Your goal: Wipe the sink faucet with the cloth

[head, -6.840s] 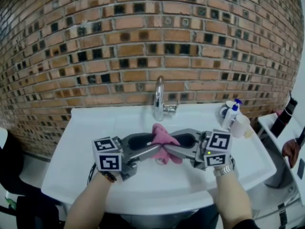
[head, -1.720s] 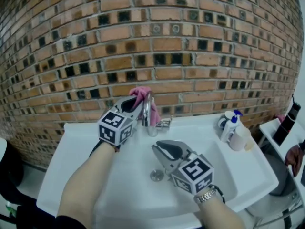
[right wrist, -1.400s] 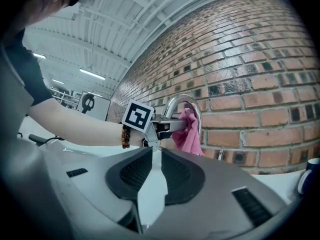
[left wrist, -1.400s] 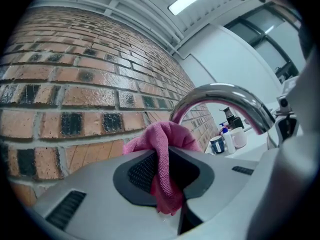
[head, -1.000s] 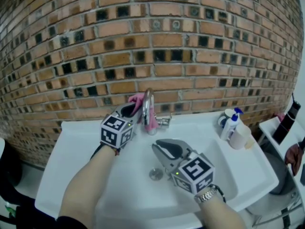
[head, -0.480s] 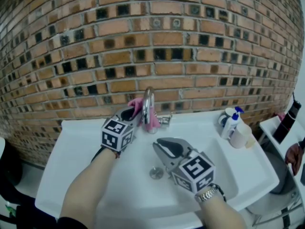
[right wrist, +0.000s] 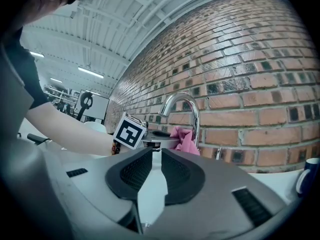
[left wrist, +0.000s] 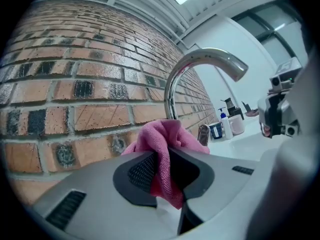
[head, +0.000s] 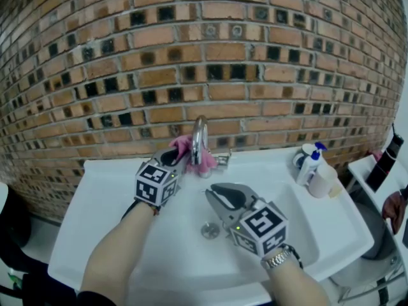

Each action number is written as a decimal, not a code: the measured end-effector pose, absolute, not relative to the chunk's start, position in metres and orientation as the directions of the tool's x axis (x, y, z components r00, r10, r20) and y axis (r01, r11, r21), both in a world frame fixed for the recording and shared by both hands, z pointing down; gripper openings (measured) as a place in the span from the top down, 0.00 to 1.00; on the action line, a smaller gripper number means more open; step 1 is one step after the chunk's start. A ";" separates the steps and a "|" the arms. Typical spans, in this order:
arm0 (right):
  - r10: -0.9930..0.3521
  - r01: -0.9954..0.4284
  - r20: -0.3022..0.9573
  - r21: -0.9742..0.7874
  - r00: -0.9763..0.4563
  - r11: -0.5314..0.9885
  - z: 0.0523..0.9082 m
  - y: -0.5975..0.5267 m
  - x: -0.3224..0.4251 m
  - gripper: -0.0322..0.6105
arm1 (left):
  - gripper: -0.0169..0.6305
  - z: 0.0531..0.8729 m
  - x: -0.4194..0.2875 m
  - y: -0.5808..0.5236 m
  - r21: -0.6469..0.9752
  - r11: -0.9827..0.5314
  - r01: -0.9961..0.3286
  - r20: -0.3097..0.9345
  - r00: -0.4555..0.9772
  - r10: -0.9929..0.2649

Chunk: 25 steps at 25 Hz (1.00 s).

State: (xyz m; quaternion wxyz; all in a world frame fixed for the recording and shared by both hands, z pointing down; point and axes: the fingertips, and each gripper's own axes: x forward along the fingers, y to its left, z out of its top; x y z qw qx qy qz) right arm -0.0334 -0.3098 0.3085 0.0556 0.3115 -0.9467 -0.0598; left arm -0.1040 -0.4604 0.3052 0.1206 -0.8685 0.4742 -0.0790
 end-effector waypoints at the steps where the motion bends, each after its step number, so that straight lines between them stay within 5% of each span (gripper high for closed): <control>1: -0.596 -0.583 0.067 0.149 -0.800 0.799 0.309 -0.310 -0.033 0.84 | 0.87 0.307 -0.105 -0.460 -0.285 -0.521 -0.805 0.026 0.536 -0.844; 25: -0.598 -0.585 0.063 0.146 -0.799 0.798 0.307 -0.310 -0.033 0.84 | 0.87 0.362 -0.103 -0.458 -0.320 -0.541 -0.778 0.191 0.506 -0.841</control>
